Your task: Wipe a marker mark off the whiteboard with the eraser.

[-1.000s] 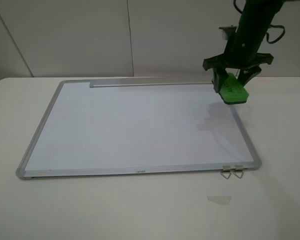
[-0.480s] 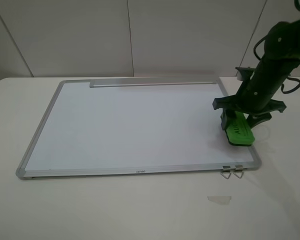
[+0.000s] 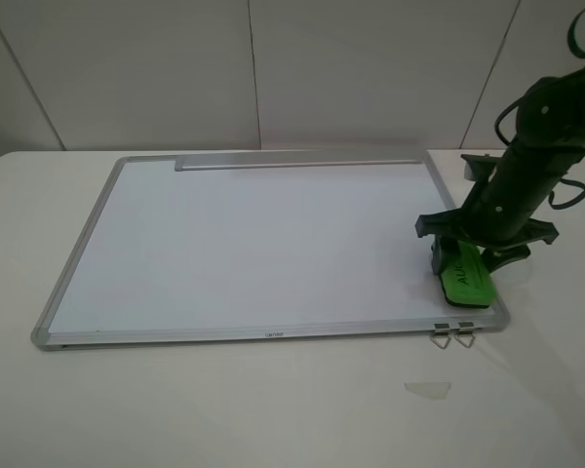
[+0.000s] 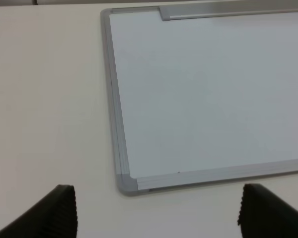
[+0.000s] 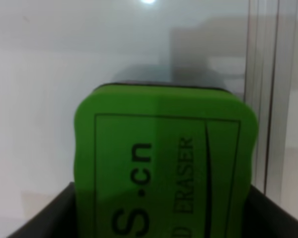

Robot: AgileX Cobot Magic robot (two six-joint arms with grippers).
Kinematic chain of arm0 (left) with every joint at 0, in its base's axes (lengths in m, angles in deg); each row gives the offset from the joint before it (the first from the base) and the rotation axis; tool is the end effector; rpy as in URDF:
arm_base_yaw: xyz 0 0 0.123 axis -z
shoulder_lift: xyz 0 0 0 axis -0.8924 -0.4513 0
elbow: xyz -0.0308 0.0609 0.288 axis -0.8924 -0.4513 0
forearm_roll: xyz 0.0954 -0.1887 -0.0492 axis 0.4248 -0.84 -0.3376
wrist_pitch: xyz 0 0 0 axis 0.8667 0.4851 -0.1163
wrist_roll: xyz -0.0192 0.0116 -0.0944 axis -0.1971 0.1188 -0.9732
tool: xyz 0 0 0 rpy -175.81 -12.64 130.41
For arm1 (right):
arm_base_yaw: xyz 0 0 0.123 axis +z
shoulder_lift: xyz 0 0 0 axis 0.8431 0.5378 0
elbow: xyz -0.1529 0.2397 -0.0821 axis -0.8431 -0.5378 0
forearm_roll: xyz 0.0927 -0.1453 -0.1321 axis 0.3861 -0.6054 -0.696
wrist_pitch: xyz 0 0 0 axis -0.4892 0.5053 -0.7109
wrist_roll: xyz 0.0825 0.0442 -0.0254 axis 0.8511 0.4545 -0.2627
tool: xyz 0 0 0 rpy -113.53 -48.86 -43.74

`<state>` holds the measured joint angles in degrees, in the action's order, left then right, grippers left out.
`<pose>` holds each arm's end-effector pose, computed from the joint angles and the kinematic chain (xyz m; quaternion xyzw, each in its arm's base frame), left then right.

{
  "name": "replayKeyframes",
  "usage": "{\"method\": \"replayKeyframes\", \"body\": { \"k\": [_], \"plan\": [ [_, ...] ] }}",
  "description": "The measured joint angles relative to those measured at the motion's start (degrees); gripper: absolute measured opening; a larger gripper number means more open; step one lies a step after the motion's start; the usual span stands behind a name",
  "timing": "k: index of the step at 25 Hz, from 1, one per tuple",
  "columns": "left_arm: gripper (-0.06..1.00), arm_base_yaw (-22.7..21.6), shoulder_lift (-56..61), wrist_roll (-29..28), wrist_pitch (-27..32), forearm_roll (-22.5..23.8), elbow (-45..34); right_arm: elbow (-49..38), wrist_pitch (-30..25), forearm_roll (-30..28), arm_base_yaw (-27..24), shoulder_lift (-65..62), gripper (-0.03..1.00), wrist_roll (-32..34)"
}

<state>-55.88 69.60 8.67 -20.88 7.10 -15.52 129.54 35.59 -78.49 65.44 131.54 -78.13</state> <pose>-0.0427 0.0054 0.2585 0.0271 0.8496 -0.0502 0.5243 0.2966 0.0453 0.1555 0.0225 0.9992 0.0237 0.0244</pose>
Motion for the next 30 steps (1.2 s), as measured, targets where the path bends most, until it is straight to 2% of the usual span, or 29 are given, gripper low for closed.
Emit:
{"method": "replayKeyframes", "body": {
  "k": [3, 5, 10, 15, 17, 21, 30],
  "plan": [
    [0.68, 0.0, 0.0, 0.0, 0.0, 0.0, 0.0, 0.0, -0.79, -0.25, 0.1, 0.0, 0.74, 0.0],
    [0.68, 0.0, 0.0, 0.0, 0.0, 0.0, 0.0, 0.0, -1.88, -0.36, 0.1, 0.0, 0.8, 0.0],
    [0.68, 0.0, 0.0, 0.0, 0.0, 0.0, 0.0, 0.0, -7.64, -0.42, 0.1, -1.24, 0.82, -1.4],
    [0.68, 0.0, 0.0, 0.0, 0.0, 0.0, 0.0, -0.23, -21.58, 0.04, 0.1, -4.03, 0.83, -5.51],
    [0.68, 0.0, 0.0, 0.0, 0.0, 0.0, 0.0, -1.53, -23.37, 0.24, 0.1, -6.66, 0.83, -5.86],
    [0.68, 0.0, 0.0, 0.0, 0.0, 0.0, 0.0, -6.32, -23.74, 0.53, 0.1, -14.5, 0.83, -5.85],
    [0.68, 0.0, 0.0, 0.0, 0.0, 0.0, 0.0, -22.07, -18.98, 0.73, 0.1, -38.03, 0.83, -6.03]
  ]
}}
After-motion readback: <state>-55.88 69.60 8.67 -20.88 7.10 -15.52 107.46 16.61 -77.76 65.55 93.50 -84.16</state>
